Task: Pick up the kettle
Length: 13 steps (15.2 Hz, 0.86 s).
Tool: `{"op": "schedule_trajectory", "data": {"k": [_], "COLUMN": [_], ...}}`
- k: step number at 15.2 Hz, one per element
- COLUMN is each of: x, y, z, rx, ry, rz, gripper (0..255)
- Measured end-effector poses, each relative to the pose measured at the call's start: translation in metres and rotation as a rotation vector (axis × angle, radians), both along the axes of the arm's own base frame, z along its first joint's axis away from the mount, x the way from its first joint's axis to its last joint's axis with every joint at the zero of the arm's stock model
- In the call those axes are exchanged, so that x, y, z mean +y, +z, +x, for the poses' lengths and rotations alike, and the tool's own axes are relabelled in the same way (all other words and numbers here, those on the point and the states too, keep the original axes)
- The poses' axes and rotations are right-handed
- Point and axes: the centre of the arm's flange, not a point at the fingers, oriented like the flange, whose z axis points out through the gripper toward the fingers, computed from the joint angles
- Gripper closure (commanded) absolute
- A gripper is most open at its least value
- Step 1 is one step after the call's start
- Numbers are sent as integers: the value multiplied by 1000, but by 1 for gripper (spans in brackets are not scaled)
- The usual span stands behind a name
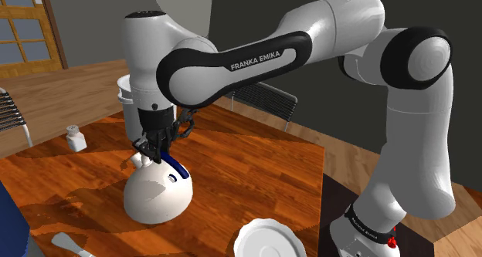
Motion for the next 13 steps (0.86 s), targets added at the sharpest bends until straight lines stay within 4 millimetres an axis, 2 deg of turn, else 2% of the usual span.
{"op": "schedule_trajectory", "data": {"k": [13], "x": [2], "y": [66], "z": [0], "rx": [0], "ry": [0], "rz": [0], "gripper": [255]}}
